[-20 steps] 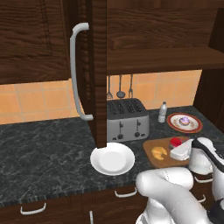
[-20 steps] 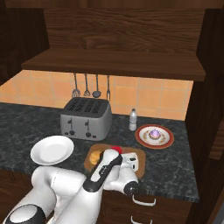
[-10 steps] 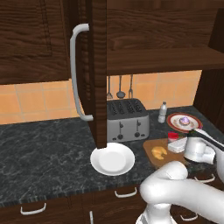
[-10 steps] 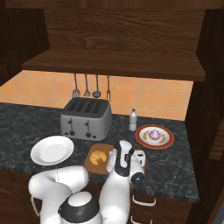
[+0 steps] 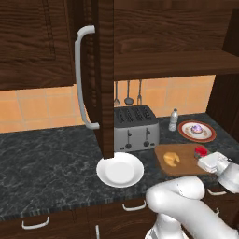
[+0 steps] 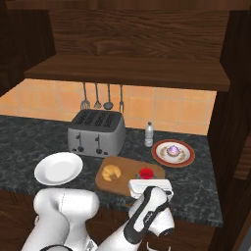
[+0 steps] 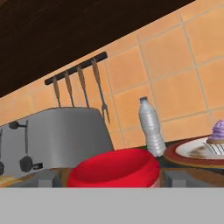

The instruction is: From the different types of pastries on the counter, select a croissant and place it on the cutting board. Then retrieve a jar of jam from the cabinet and place it alongside the croissant on the cutting board.

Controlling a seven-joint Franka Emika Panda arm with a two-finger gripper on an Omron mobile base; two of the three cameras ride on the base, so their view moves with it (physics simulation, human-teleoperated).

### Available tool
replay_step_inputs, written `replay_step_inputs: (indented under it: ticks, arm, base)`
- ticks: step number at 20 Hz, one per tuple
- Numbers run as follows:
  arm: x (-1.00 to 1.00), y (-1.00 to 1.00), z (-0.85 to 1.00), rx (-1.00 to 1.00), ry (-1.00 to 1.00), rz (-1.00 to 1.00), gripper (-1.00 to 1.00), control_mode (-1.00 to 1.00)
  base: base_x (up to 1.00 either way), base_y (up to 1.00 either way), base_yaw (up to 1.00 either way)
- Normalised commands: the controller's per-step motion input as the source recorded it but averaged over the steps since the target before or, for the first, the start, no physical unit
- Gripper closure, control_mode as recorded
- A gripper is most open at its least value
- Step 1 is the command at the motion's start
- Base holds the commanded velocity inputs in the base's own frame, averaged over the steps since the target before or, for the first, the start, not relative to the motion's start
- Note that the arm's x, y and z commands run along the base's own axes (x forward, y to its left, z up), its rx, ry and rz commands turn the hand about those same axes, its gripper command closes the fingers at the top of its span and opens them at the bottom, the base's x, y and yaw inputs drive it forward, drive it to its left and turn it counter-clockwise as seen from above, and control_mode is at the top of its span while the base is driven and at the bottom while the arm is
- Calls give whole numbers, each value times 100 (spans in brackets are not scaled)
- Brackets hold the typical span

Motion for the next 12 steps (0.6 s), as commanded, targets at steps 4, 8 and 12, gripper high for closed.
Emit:
replay_step_inputs:
  ticks: [4,8,12]
  arm:
    - [-100,0,-11,10,-9,0,-100,-100]
    - [-100,-1,44,19,-26,0,-100,-100]
    - [-100,0,98,9,-10,0,-100,-100]
  base:
    - [0,0,0]
    - [0,0,0]
    - [0,0,0]
